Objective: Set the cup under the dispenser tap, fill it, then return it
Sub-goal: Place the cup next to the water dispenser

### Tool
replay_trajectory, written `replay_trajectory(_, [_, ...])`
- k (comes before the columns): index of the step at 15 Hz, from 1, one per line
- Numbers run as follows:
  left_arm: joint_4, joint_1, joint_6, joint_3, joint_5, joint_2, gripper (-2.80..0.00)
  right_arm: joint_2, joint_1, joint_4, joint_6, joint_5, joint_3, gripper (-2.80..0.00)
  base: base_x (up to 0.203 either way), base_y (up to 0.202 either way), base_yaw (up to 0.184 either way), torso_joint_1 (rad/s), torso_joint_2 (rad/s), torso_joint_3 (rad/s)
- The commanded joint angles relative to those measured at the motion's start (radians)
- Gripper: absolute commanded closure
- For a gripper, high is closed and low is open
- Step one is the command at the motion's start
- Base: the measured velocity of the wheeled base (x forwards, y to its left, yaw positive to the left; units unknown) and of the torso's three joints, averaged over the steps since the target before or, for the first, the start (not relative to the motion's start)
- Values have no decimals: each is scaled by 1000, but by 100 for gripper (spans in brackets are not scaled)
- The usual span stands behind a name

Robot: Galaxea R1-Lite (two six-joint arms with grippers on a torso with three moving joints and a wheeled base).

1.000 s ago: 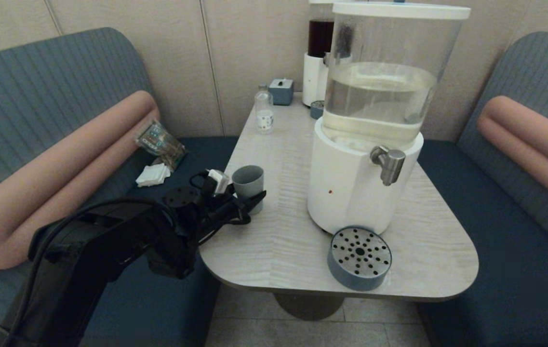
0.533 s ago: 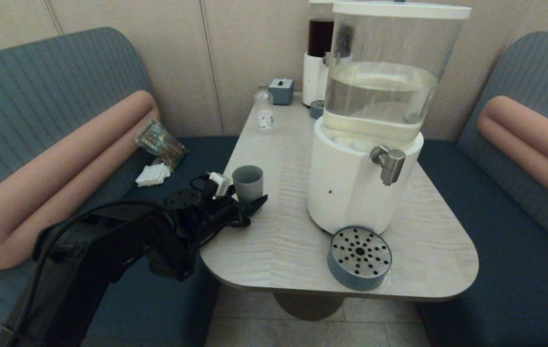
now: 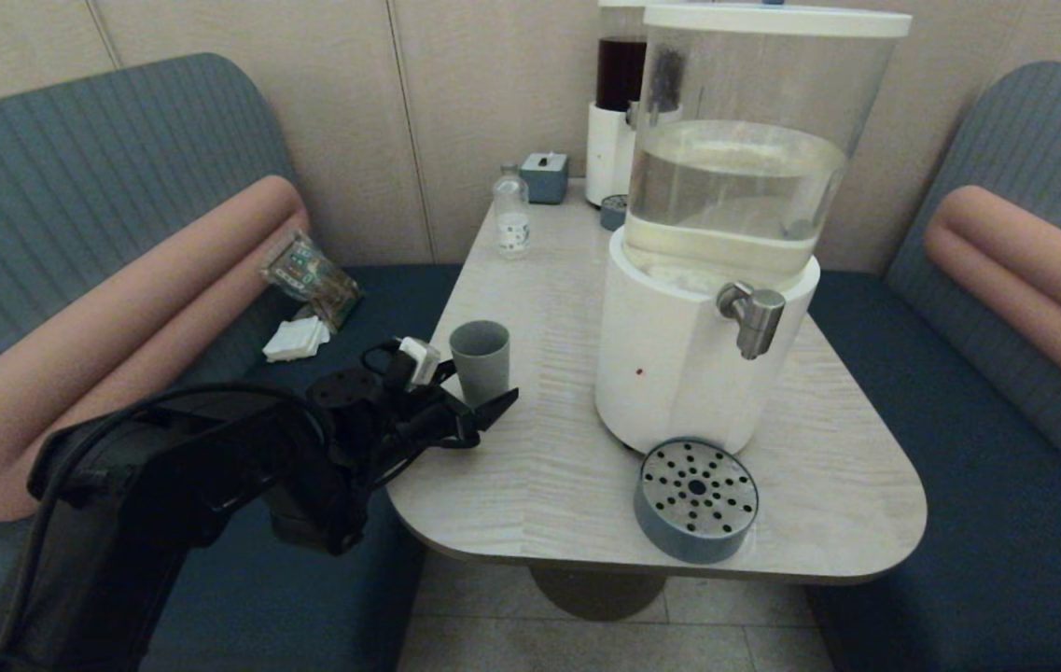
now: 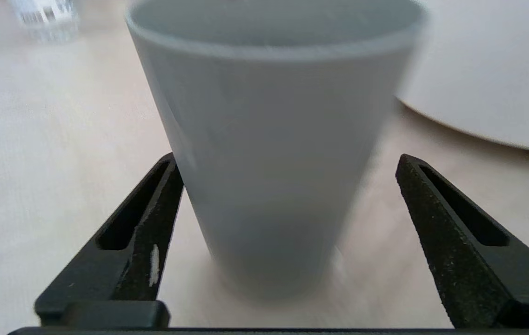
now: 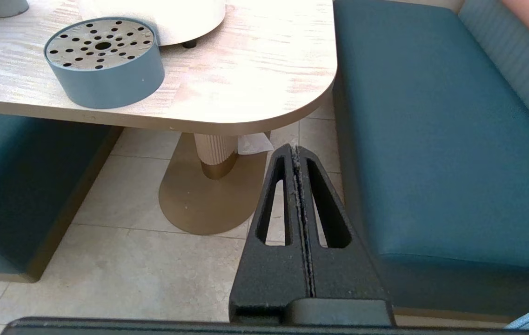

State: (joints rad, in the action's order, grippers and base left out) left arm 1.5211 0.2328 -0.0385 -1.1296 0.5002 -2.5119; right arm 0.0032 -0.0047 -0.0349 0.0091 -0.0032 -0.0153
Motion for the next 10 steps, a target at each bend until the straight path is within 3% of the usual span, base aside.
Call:
replay_trajectory(1, [9, -1, -1, 79, 2, 60, -280, 1, 0, 0, 0, 0, 0, 0, 0, 0, 0, 0, 0, 0])
replay_trajectory(10, [9, -4, -4, 577, -2, 398, -280, 1, 0, 0, 0, 0, 0, 0, 0, 0, 0, 0, 0, 0])
